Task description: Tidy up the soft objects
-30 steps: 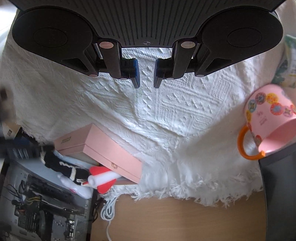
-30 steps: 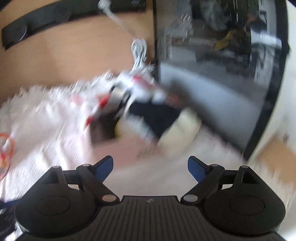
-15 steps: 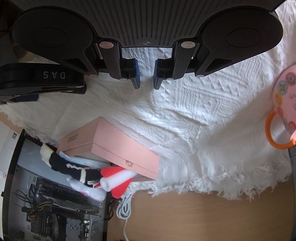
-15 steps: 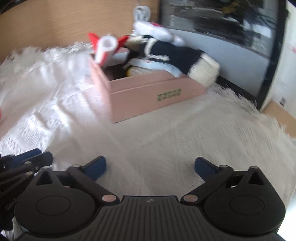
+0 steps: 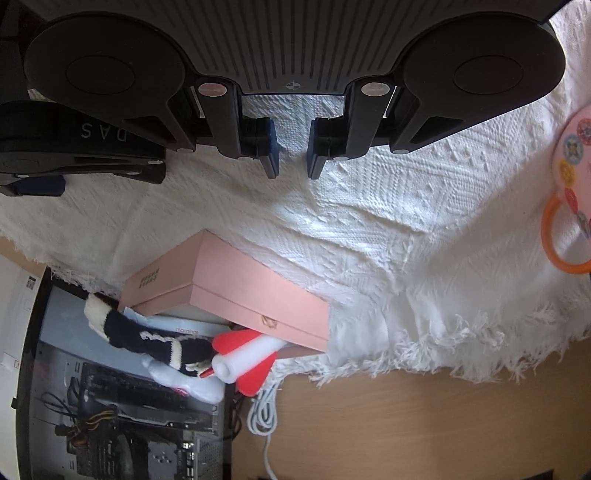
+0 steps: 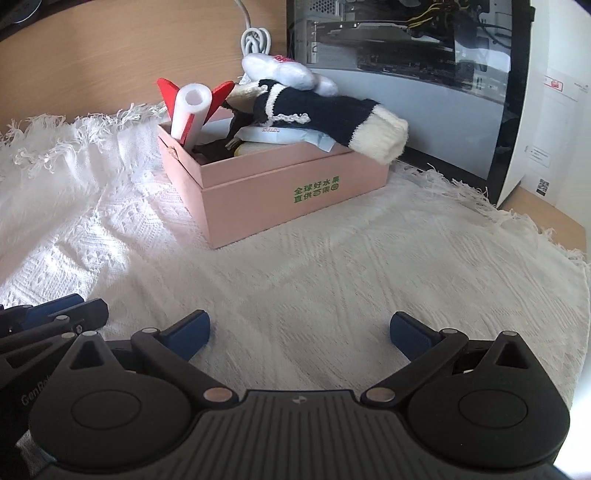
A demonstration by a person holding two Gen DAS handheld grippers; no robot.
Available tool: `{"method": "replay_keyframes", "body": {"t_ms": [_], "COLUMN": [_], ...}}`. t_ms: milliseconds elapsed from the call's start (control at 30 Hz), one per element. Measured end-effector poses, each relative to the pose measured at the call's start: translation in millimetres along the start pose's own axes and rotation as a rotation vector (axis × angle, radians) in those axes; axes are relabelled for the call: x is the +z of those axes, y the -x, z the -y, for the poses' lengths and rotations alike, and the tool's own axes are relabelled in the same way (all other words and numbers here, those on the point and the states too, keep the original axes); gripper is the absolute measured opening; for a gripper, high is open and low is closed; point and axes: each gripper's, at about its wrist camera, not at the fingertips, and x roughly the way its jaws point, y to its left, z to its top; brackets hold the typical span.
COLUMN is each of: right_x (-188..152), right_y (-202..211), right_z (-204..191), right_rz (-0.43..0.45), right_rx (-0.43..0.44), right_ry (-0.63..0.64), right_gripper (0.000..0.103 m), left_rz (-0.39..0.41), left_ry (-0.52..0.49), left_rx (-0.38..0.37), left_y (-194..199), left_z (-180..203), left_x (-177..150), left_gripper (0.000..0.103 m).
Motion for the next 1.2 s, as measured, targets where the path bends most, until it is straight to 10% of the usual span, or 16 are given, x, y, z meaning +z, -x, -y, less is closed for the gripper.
{"method": "replay_keyframes", "body": {"t_ms": [1200], "right_x": [-1.2], "right_y": [1.3], "right_z": [0.0], "right_rz": [0.01], "right_rx": [-0.004], "right_ry": [-0.008], "right_gripper": [0.103], "left_rz": [0.001], "left_ry": [0.014], "left_rx": [-0.017], "left_y": [-0.2], "left_z": [-4.4], "left_x": [-0.9], "left_gripper": [0.019]}}
